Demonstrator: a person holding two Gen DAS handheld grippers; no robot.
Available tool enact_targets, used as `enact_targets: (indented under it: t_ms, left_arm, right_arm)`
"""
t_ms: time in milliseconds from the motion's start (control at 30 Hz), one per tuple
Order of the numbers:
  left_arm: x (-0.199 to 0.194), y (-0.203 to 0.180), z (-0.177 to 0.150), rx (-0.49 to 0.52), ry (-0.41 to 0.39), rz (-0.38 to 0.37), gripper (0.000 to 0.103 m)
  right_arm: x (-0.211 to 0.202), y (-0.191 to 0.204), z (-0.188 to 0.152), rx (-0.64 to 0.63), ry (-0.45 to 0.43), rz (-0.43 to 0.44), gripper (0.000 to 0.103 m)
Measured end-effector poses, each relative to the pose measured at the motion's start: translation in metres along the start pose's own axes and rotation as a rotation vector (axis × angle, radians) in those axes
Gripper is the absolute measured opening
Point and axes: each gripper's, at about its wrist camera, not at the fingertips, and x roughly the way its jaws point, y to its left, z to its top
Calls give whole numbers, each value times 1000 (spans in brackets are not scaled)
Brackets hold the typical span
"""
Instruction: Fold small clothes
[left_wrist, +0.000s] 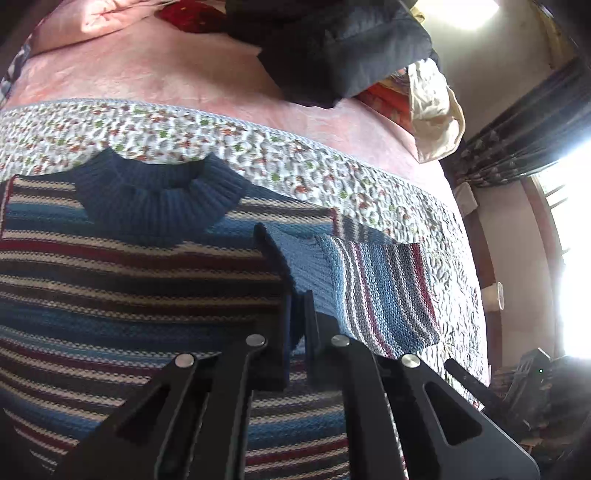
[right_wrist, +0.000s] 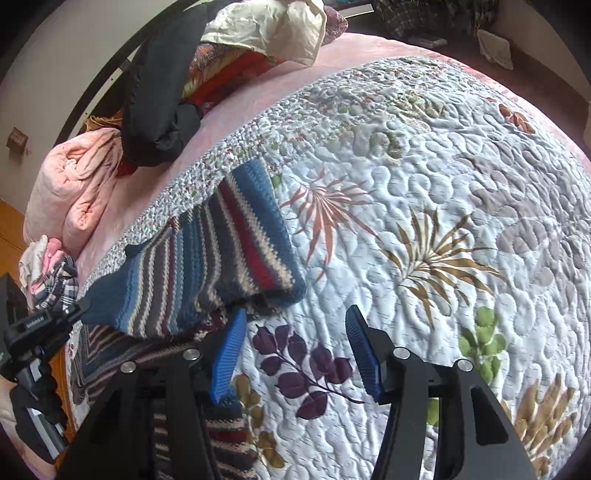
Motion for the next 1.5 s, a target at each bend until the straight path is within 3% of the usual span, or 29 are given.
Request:
enact_targets:
  t_ms: [367,467,633,867,1033,1133,1267,1400,1500]
  left_arm:
    - [-52,93,20,-112,-85,101,4]
    - [-57,115,23,-147,-91,117,4]
    - [-44,141,19,-167,-57,168,4]
    - [-2,169,5,-169,19,233,6]
    - [-15,170,3,-170,3,242,14]
    - [-43,165,6,-142,-69,283,18]
    - [-63,135,11,-51,-132,242,20]
    - [-40,100,15,19,-89,173,28]
    - [-10,92,8,57,-35,202,28]
  right_arm:
    - [66,54,20,-40,168,69,61]
    - [79,70,16,-88,199,54,54]
    - [92,88,6,-154,217,-3,49]
    - [104,96,-1,-209,211,-86,49]
    - [103,106,2,-243,226,-110,50]
    - [77,121,8,-278,144,-130,52]
    - [50,151,11,-330,61,-70,53]
    - [74,186,-7,-405,118,-42,53]
    - [103,196,-25,-443,172,-83,52]
